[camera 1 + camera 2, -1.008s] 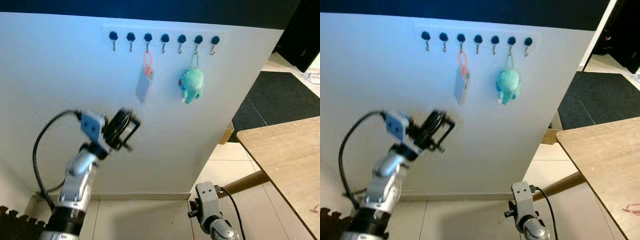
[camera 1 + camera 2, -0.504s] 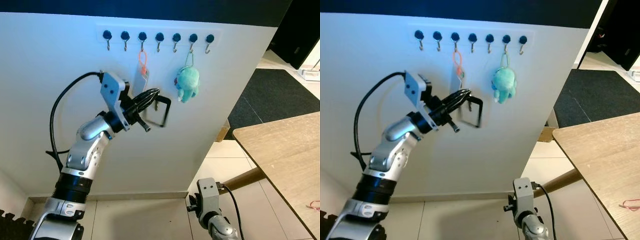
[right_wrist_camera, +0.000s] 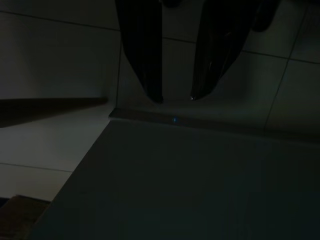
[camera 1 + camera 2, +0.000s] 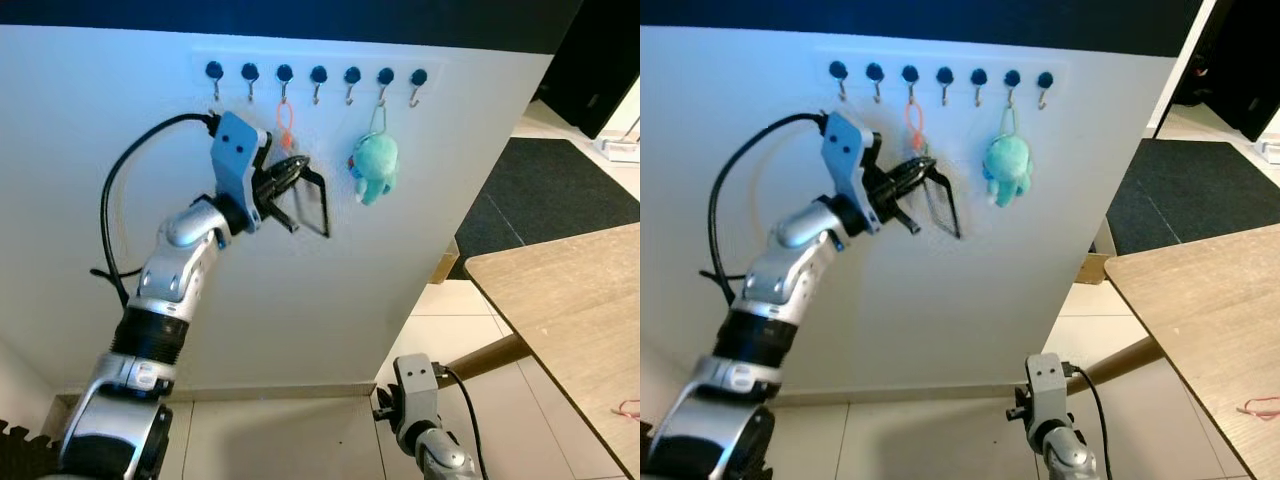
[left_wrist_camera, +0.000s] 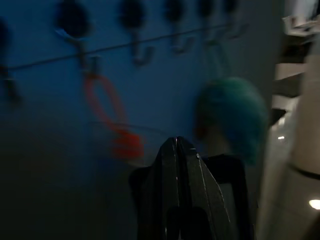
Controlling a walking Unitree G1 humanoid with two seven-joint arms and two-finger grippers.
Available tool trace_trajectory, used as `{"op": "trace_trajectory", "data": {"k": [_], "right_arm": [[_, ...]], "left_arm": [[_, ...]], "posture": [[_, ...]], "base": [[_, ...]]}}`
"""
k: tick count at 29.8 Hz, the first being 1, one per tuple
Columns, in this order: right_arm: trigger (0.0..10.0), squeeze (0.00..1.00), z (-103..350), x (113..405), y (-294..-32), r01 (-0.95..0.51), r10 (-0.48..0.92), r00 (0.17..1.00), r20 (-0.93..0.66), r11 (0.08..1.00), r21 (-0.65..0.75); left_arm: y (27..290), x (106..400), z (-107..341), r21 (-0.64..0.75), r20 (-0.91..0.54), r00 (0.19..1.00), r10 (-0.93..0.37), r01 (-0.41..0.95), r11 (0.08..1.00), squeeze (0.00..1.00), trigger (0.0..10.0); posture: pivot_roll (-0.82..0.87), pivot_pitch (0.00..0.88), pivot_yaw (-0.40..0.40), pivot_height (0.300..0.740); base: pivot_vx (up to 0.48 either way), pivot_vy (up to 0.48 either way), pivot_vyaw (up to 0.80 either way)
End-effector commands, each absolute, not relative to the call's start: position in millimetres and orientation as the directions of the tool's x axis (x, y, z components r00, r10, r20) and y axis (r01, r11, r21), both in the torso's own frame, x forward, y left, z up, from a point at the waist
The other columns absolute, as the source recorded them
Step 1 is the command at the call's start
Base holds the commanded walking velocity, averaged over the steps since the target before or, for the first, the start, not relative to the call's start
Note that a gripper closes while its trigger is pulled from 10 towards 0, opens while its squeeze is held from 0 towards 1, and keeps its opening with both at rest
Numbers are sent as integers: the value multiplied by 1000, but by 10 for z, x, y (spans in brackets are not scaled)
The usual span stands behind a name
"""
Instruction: Hang keys on a hook
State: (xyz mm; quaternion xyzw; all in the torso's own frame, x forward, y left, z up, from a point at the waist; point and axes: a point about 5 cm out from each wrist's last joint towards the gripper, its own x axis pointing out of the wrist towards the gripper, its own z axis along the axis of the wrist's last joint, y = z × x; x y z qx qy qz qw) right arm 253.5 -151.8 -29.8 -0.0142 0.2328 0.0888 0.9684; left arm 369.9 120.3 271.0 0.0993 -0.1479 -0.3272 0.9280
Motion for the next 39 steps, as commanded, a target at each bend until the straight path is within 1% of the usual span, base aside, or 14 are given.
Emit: {"op": "trace_trajectory", "data": {"k": [1,5,10,14,15,16,17,19,27,28,31,34,37,39], "right_arm": [[10000,0,-300,2536,-1544,-162,152,877,-455,987,18],[10000,0,-296,2542,-1546,-157,148,878,-455,987,19],[10000,0,-295,2545,-1546,-155,147,879,-454,988,20],[10000,0,-292,2549,-1540,-154,149,879,-453,988,25],[10000,0,-292,2549,-1540,-154,149,879,-453,988,25],[10000,0,-289,2554,-1536,-155,150,879,-452,988,27],[10000,0,-289,2554,-1536,-155,150,879,-452,988,27],[10000,0,-288,2555,-1534,-155,151,879,-452,988,28],[10000,0,-290,2553,-1538,-160,154,878,-454,987,25],[10000,0,-290,2553,-1538,-160,154,878,-454,987,25],[10000,0,-291,2553,-1541,-162,154,877,-455,987,22],[10000,0,-294,2549,-1539,-163,154,876,-457,986,22],[10000,0,-295,2549,-1533,-163,155,876,-457,986,23],[10000,0,-293,2553,-1532,-162,155,876,-457,986,23]], "left_arm": [[1321,3754,2736,301,209,784,-585,517,801,0,10000],[1448,3813,2810,288,238,815,-528,460,840,0,10000],[1497,3819,2856,285,257,814,-521,451,846,0,10000],[1562,3778,2999,255,323,756,-570,510,821,0,10000],[1562,3778,2999,255,323,756,-570,510,821,0,10000],[1598,3735,3075,221,374,701,-607,568,793,0,10000],[1598,3735,3075,221,374,701,-607,568,793,0,10000],[1623,3695,3116,202,398,656,-641,619,759,0,10000],[1646,3599,3090,231,351,575,-739,712,663,0,10000],[1646,3599,3090,231,351,575,-739,712,663,0,10000],[1579,3539,3047,242,309,533,-788,758,606,0,10000],[1539,3518,3005,253,285,516,-807,772,583,0,10000],[1591,3603,2995,254,278,582,-764,723,643,0,10000],[1619,3635,3006,255,276,606,-746,702,665,0,10000]], "posture": [[61,67,-55,740],[60,65,-56,740],[62,65,-56,740],[65,61,-58,740],[65,61,-58,740],[66,58,-59,740],[66,58,-59,740],[66,56,-60,740],[69,51,-63,740],[69,51,-63,740],[70,53,-65,740],[71,55,-66,740],[71,57,-63,740],[69,57,-61,740]], "base": [[0,0,0],[0,0,0],[0,0,0],[0,0,0],[0,0,0],[0,0,0],[0,0,0],[0,0,0],[0,0,0],[0,0,0],[0,0,0],[0,0,0],[0,0,0],[0,0,0]]}}
